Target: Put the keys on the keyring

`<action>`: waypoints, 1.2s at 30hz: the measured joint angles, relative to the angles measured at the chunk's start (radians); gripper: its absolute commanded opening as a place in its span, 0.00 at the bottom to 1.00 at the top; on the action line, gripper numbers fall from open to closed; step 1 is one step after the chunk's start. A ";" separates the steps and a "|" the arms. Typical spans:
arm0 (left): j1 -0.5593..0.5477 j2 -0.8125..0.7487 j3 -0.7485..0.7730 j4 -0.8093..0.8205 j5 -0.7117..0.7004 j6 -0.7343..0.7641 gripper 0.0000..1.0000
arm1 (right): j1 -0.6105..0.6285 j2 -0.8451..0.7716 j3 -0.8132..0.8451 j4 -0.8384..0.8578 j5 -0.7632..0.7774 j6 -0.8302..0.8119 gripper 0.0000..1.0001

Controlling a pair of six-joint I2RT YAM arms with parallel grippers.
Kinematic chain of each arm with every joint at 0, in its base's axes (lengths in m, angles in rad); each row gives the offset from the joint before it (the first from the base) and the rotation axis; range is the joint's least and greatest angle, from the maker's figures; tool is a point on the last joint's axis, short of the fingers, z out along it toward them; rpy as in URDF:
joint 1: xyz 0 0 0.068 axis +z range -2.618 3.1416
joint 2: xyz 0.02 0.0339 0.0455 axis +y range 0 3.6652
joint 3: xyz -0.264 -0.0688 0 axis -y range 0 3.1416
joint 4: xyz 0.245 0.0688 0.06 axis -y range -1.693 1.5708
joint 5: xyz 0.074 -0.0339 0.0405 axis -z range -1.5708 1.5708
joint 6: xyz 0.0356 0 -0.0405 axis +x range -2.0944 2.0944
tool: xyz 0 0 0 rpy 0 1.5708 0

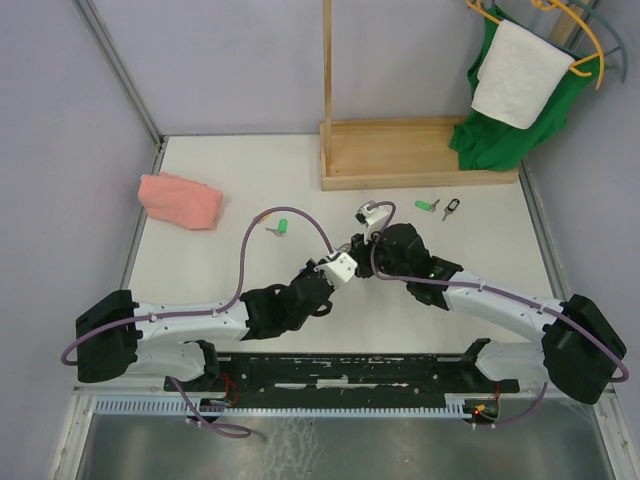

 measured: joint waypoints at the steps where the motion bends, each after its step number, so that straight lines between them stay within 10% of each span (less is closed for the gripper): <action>1: 0.000 0.000 0.000 0.000 0.000 0.000 0.03 | 0.000 0.003 0.002 -0.002 -0.010 -0.005 0.35; 28: 0.000 -0.013 0.000 -0.007 0.011 -0.057 0.03 | 0.000 0.031 0.080 -0.110 -0.117 -0.183 0.01; 36: 0.000 -0.024 -0.033 0.045 0.018 -0.256 0.23 | 0.000 0.001 0.051 -0.043 -0.147 -0.315 0.01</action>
